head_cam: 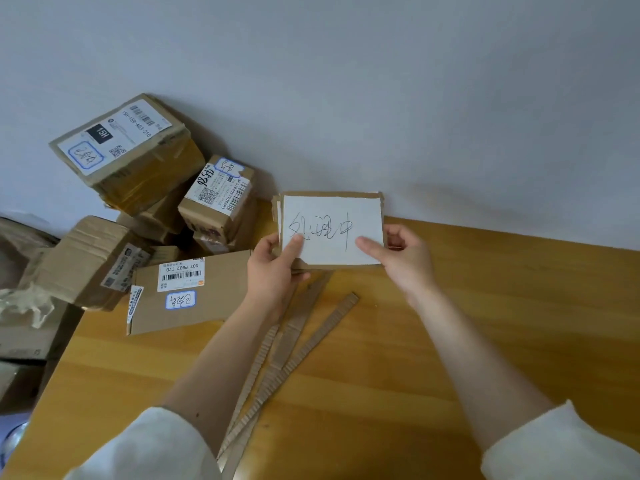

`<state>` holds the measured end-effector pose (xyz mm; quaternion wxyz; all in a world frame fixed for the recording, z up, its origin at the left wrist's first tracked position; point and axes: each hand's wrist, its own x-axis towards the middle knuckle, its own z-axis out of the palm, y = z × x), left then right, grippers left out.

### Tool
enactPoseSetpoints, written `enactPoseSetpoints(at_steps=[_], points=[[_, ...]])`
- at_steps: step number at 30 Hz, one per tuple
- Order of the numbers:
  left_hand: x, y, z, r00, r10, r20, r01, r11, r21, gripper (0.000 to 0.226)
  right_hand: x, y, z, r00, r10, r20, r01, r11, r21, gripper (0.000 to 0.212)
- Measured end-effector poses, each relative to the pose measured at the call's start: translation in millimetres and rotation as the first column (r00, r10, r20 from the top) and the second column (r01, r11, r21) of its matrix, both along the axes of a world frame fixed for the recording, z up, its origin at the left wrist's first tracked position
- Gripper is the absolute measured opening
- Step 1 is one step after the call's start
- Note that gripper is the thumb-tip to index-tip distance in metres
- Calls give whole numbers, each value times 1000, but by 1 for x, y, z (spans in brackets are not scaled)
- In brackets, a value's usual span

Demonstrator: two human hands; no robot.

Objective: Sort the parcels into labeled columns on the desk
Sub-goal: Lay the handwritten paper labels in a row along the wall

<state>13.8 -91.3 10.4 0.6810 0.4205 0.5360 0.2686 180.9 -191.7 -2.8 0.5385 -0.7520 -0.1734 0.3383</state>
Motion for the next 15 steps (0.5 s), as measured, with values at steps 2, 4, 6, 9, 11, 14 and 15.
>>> enactPoseSetpoints(at_steps=[2,4,6,9,11,14,15], points=[[1,-10,1,999,-27,18,28,999,-19,36,2,-13,4,1000,-20,-15,21,1000,18,31],[2,-18,1,998,-48,40,50,997,-55,37,4,-26,7,999,-40,-23,41,999,33,28],[3,-27,2,996,-65,61,71,992,-102,38,6,-38,10,998,-57,-13,58,997,43,23],[5,-38,4,991,-97,90,107,988,-114,39,10,-54,13,996,-87,1,87,995,50,20],[8,-44,7,988,-114,105,125,987,-105,39,12,-63,15,994,-110,4,109,993,51,19],[11,-52,10,989,-108,100,119,987,-109,35,13,-75,17,990,-139,-4,139,989,59,17],[11,-54,10,990,-102,95,113,987,-114,33,13,-79,18,989,-146,-7,146,988,57,18]])
